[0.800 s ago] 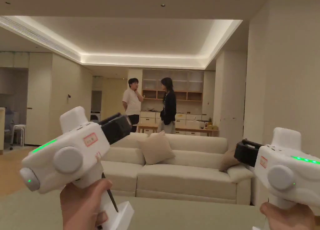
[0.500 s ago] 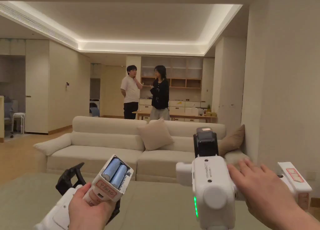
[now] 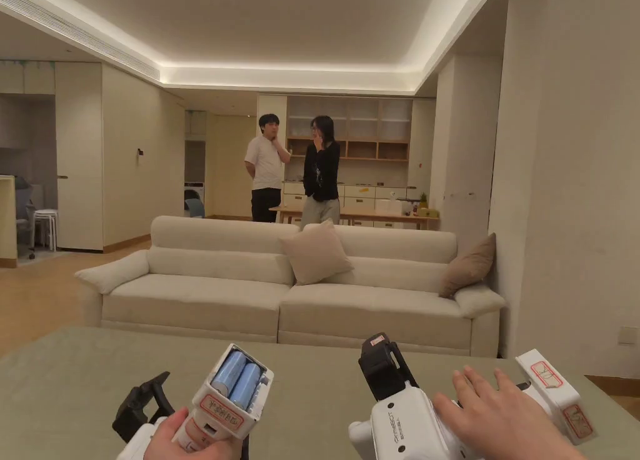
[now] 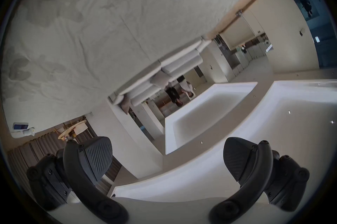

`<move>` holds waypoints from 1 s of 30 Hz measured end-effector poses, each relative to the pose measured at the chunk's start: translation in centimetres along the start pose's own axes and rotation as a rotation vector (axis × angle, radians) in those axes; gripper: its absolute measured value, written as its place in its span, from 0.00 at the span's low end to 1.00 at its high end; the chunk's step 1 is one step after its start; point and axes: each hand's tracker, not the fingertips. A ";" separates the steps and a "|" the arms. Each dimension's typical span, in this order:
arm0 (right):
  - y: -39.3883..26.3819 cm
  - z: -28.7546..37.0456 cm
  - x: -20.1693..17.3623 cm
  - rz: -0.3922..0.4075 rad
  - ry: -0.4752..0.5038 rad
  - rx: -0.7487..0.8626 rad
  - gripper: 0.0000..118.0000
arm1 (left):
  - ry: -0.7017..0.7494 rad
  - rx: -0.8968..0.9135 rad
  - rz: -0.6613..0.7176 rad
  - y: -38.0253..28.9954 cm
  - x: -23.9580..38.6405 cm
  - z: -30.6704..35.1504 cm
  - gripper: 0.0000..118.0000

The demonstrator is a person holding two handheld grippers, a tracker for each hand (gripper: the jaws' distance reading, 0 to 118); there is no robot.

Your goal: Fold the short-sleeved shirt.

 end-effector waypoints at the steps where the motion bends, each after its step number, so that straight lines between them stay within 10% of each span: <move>1: 0.1 0.6 0.4 0.008 -0.009 -0.002 1.00 | -0.006 -0.012 -0.042 -0.1 0.4 -0.2 0.99; 4: -0.4 1.1 2.3 -0.211 -0.001 -0.020 1.00 | 0.126 0.055 -0.324 -1.3 3.0 -0.9 0.99; 7: -3.8 1.3 7.9 -0.983 0.128 -0.038 1.00 | 0.244 0.014 -0.995 -5.4 7.4 -3.2 1.00; 11: -13.8 0.7 12.3 -2.121 0.257 0.127 1.00 | -0.076 -0.254 -1.484 -12.6 11.4 -5.2 1.00; 12: -15.8 0.8 12.0 -2.301 0.273 0.198 1.00 | -0.113 -0.296 -1.688 -14.7 12.0 -4.6 1.00; 14: -17.7 1.6 12.2 -2.326 0.088 0.053 1.00 | -0.214 -0.202 -2.279 -19.9 10.8 -1.9 1.00; 17: -18.6 1.3 10.7 -2.137 0.073 -0.157 1.00 | -0.196 0.038 -2.845 -22.9 7.3 0.1 1.00; 25: -17.4 2.6 7.5 -2.223 0.083 -0.195 1.00 | -0.124 -0.087 -2.610 -21.7 7.6 -0.9 1.00; 30: -17.0 2.8 8.2 -2.143 0.035 -0.184 1.00 | -0.128 -0.052 -2.567 -21.5 8.6 -1.0 1.00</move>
